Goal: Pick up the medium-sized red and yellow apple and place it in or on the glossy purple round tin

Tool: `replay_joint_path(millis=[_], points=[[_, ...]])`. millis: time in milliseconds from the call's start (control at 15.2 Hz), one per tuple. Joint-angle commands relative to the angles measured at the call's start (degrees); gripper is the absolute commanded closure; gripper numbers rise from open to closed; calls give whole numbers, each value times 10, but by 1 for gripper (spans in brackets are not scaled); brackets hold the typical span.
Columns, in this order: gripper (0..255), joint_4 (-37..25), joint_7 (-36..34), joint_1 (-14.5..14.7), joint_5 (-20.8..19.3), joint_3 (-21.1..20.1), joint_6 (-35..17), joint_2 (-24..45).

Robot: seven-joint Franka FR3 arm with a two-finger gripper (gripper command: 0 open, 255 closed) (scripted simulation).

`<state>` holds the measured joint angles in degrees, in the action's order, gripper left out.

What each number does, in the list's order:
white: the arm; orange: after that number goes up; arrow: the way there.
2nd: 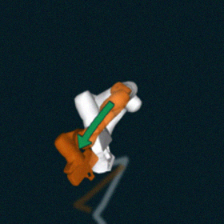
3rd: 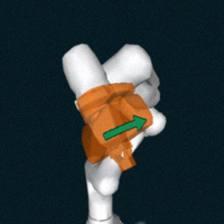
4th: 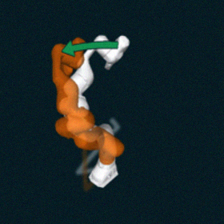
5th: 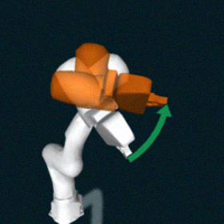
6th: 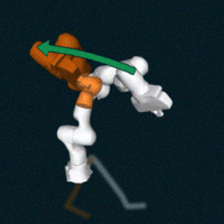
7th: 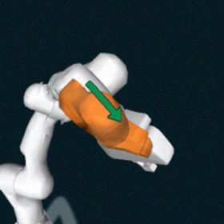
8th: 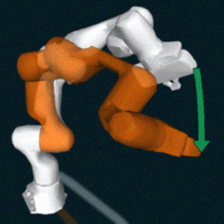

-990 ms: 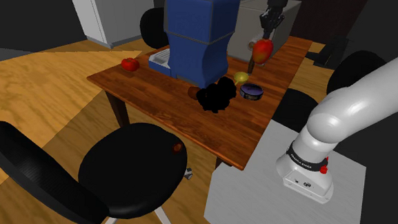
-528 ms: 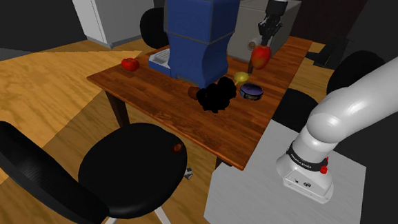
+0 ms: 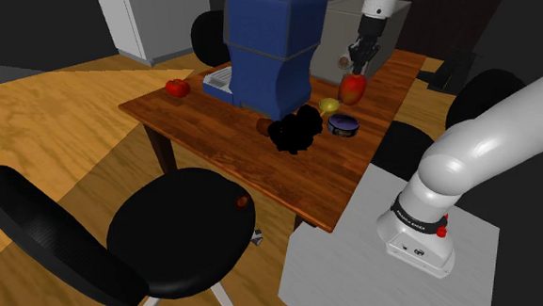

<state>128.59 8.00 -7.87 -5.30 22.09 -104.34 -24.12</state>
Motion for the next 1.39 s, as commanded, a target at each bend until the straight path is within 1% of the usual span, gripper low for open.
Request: replay_joint_path(millis=[0, 660, 1188, 1254, 1320], points=[[255, 16, 1, -1, -1, 2, -17, 1], [255, 81, 7, -2, -2, 13, -100, 19], [255, 81, 7, -2, -2, 13, -100, 19], [0, 81, 7, -2, -2, 13, -100, 19], [0, 81, 7, -2, -2, 13, -100, 19]])
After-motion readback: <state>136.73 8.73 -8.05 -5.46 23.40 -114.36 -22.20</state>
